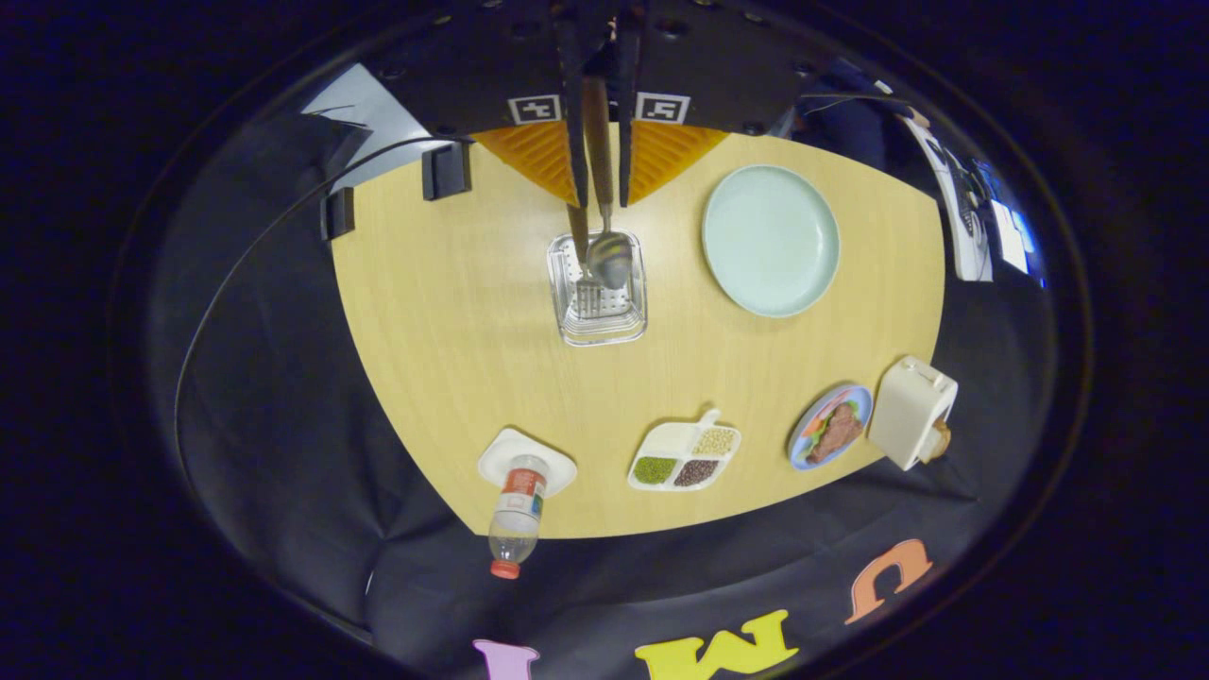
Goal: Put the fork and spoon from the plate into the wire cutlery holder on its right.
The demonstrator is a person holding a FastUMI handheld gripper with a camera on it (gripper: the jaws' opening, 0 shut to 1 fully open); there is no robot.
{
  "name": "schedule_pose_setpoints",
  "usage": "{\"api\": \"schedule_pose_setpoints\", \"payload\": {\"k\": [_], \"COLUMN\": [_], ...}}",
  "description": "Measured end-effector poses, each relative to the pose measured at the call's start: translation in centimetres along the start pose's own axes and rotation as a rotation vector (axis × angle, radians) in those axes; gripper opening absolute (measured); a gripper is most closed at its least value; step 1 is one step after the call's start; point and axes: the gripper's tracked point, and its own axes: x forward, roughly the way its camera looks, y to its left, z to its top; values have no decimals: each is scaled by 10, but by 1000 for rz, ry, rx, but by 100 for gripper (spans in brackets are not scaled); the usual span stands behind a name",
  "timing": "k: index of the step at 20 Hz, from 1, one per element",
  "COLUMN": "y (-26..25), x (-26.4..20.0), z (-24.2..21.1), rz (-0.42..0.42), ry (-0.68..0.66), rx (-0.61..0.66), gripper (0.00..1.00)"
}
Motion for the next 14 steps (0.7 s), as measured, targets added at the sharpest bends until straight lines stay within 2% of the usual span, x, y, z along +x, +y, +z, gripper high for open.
{"api": "schedule_pose_setpoints", "payload": {"k": [2, 3, 5, 8, 9, 12, 14], "y": [-1, 1, 0, 1, 3, 7, 5], "x": [-5, -8, -15, -29, -37, -68, -94], "z": [7, 10, 15, 18, 19, 24, 33], "rz": [15, 27, 34, 43, 47, 54, 42], "ry": [-28, -42, -75, -128, -151, -279, -432], "rx": [17, 28, 43, 54, 56, 40, 3], "gripper": [35, 54, 77, 89, 97, 97, 97]}}
